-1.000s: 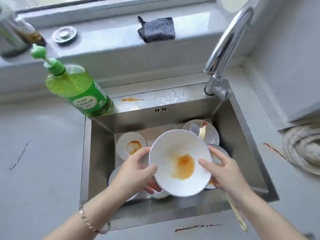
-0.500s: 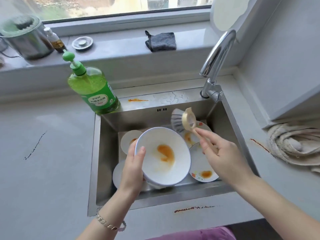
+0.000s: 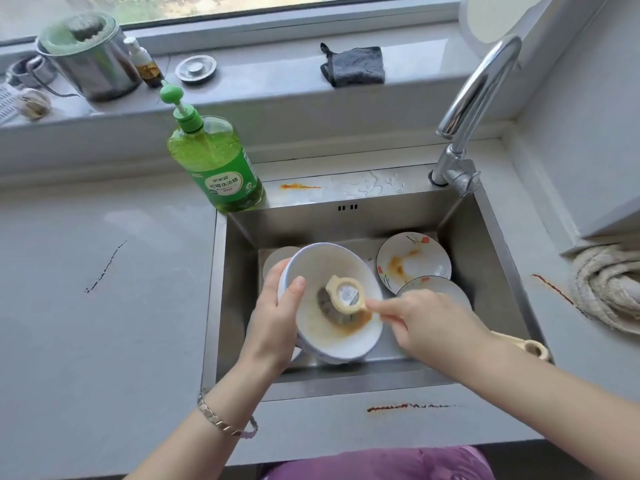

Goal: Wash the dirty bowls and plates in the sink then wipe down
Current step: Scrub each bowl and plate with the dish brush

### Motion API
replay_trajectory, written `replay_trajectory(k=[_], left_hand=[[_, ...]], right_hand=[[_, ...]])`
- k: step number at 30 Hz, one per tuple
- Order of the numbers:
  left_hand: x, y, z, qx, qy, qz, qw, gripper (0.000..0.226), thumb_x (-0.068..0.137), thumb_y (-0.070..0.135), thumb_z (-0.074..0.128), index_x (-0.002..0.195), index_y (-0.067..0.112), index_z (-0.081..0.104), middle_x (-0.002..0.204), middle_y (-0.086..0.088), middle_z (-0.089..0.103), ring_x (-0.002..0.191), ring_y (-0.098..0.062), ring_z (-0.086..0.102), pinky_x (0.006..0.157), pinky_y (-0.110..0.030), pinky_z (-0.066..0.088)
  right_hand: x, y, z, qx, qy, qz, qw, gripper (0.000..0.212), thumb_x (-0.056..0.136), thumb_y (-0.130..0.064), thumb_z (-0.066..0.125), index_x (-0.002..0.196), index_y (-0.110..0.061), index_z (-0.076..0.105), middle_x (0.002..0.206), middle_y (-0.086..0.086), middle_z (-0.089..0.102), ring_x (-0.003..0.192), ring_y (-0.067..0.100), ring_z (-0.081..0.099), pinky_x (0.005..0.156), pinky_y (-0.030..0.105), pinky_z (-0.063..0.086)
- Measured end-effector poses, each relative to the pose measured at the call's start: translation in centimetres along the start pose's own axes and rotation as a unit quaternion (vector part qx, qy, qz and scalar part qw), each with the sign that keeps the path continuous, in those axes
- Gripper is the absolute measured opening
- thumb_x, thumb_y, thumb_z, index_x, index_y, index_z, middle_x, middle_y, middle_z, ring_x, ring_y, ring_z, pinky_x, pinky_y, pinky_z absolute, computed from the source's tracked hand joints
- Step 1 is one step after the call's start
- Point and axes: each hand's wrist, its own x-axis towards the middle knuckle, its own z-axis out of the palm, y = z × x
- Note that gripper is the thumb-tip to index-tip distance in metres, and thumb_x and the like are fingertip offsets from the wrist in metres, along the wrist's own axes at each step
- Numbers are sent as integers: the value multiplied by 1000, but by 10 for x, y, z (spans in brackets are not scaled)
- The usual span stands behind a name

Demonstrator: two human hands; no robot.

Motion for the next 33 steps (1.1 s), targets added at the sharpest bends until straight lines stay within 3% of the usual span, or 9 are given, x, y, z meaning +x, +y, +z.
replay_trajectory(k=[4,8,13,17,22,25,28,31,33], left_hand=[[0,1,4,-22,-22,-13,999,34,77,36,46,108,32,57,97,10,65,92,-10,62,79,-25,50],[-6,-1,9,-15,-31,-27,999,31,88,29,50,118,26,55,102,10,64,97,-11,60,83,-30,49],[-2,-8,1,22,-36,-31,999,39,75,43,49,112,36,56,97,15,65,94,-5,62,78,-23,49],[-6,-8,4,7,-42,-41,998,43,76,40,47,117,31,55,104,15,63,98,-3,60,83,-24,48],[-6,-9,2,9,-38,-49,998,41,78,36,48,118,28,54,104,7,64,96,-7,61,79,-21,48],[-8,-6,5,-14,-49,-53,997,41,80,31,50,120,23,54,107,4,64,95,-5,61,78,-18,49],[1,-3,-5,-21,-11,-51,998,48,73,36,46,119,24,55,107,4,64,99,-12,60,82,-25,48],[-5,-1,-2,-6,-65,-79,995,46,72,37,46,115,26,56,102,3,64,91,-11,61,70,-20,48],[-10,-1,-3,15,-89,-88,992,38,71,37,47,108,34,56,102,9,64,93,-7,61,72,-18,48]], right_hand=[[-10,-27,4,129,-8,-39,991,40,95,-23,42,128,-46,49,113,-10,66,109,15,56,81,29,44],[9,-5,4,5,-2,20,1000,42,96,-24,38,130,-49,45,112,-2,64,105,22,55,68,29,33],[-10,-25,13,134,-23,-21,991,38,96,-25,43,126,-48,51,113,-9,66,108,17,55,79,29,41],[5,0,14,46,-3,28,999,39,96,-26,41,128,-48,48,113,-2,65,106,20,54,68,28,30],[-12,-28,18,155,-24,-19,988,36,95,-27,46,123,-49,53,115,-10,66,109,16,56,81,29,44],[5,-7,14,100,17,22,995,36,96,-29,44,124,-50,51,110,-5,67,104,19,56,70,28,36],[-9,-14,17,90,-41,-3,995,39,96,-27,41,128,-49,47,111,-6,66,106,18,55,72,29,37],[-9,-31,11,143,-36,-45,988,38,95,-28,44,124,-51,50,110,-7,67,107,19,56,81,31,44],[7,-18,8,69,-7,-38,997,40,97,-30,39,129,-53,43,95,-4,62,103,23,57,75,33,40]])
